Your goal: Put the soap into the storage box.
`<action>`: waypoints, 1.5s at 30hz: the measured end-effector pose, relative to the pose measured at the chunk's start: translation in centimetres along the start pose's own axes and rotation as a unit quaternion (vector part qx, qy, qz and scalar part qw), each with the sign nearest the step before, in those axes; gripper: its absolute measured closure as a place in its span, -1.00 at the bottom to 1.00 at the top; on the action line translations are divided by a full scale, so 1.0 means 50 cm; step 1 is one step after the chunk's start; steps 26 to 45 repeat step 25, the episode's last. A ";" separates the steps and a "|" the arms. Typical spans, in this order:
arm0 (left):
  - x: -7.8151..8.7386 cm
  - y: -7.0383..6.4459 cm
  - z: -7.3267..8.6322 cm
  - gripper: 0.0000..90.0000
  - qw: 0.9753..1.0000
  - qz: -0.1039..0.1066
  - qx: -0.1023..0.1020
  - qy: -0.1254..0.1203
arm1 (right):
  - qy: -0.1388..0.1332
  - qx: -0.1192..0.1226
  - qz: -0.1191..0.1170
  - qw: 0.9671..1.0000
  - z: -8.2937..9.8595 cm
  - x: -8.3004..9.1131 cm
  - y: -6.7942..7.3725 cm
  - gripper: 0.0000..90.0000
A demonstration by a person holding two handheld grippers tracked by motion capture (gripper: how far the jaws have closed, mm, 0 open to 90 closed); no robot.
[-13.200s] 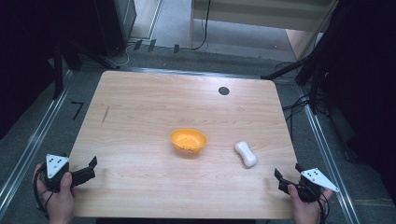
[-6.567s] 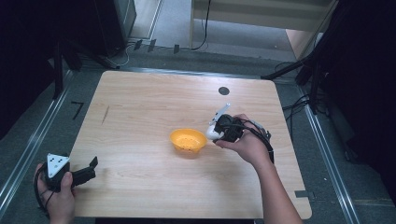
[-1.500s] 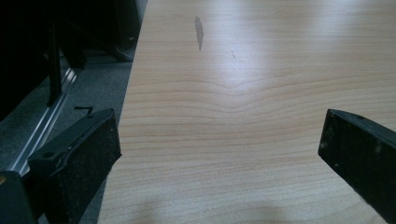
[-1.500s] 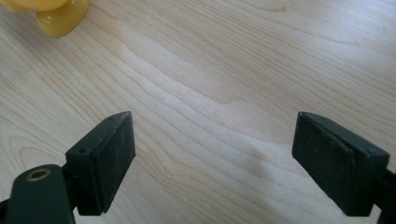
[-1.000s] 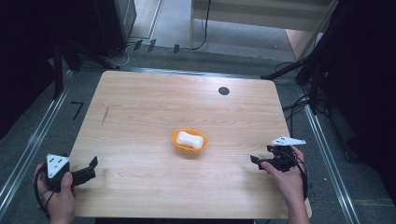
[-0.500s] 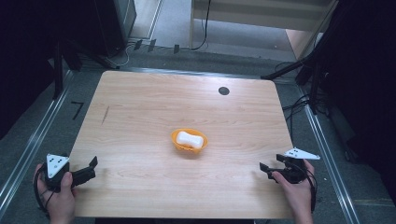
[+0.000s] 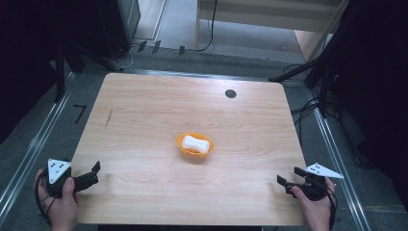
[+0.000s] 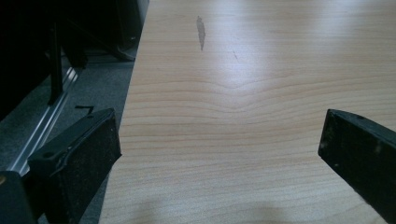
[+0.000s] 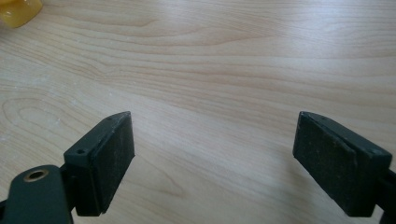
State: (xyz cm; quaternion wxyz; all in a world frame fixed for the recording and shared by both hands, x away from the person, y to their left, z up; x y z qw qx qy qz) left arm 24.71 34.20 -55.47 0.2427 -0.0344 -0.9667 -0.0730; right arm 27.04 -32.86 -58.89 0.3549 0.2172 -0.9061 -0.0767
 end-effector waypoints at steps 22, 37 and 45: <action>0.000 0.000 0.000 -1.00 1.000 0.001 0.000 0.001 | -0.056 -0.037 0.014 0.998 0.036 0.063 -0.058 -0.70; 0.000 0.000 0.000 -1.00 1.000 0.003 0.002 -0.001 | -0.061 -0.039 0.012 0.997 0.035 0.066 -0.058 -0.70; 0.000 0.000 0.000 -1.00 1.000 0.003 0.002 -0.001 | -0.061 -0.039 0.012 0.997 0.035 0.066 -0.058 -0.70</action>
Point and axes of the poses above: each handheld gripper's, and its own axes: x roughly backward along the jaws, z roughly out of its underside, y roughly to its left, the point moved 7 cm from there along -x, roughly forward along the jaws, and after that the axes turned 7 degrees about -x, right-handed, at the moved point
